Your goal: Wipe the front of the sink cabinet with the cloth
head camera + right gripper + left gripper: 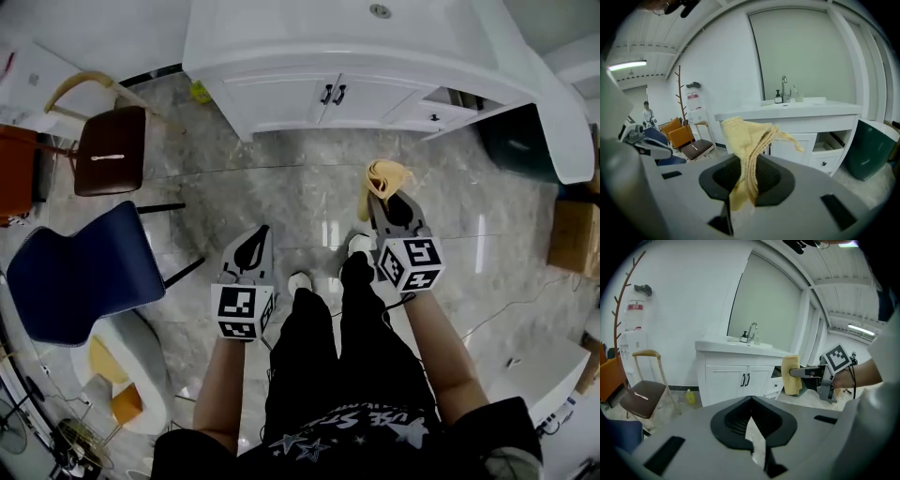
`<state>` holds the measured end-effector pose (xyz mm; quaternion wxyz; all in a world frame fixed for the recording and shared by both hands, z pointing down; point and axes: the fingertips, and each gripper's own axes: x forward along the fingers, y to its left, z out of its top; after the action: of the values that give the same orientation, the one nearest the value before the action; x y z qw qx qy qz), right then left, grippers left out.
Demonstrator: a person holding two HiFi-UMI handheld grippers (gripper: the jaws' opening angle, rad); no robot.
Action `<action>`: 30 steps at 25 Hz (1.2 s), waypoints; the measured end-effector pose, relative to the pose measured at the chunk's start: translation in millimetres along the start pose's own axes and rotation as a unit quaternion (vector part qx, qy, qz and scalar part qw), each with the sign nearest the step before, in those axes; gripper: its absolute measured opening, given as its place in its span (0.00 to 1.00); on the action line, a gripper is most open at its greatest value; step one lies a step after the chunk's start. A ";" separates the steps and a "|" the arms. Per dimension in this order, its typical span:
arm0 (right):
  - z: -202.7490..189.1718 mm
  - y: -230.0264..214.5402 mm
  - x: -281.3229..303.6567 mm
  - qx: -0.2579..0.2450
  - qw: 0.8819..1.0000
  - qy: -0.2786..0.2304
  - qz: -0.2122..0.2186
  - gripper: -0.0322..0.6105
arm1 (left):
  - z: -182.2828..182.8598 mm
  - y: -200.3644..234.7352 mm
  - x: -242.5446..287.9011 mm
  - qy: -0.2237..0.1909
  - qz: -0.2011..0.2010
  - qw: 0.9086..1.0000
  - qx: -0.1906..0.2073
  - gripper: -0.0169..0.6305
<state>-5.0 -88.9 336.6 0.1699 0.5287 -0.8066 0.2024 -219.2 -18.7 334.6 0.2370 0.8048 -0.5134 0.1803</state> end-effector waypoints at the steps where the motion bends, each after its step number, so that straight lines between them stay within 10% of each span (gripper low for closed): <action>1: 8.7 6.6 -8.5 -0.006 1.000 -0.001 0.001 0.18 | 6.2 -1.1 -9.7 -0.002 -0.001 1.000 0.007 0.05; 16: 47.3 48.2 -92.7 -0.044 0.993 -0.008 0.112 0.18 | 9.2 -46.5 -127.8 -0.031 0.116 0.992 -0.036 0.05; 30: 33.0 -74.8 -213.1 -0.081 0.977 -0.046 0.194 0.18 | 4.9 -231.3 -143.4 -0.091 0.217 0.970 -0.057 0.05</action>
<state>143.7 34.7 215.2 0.1326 0.3556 -0.9143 0.1414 -66.6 168.1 208.6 0.1905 0.6725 -0.7044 0.1236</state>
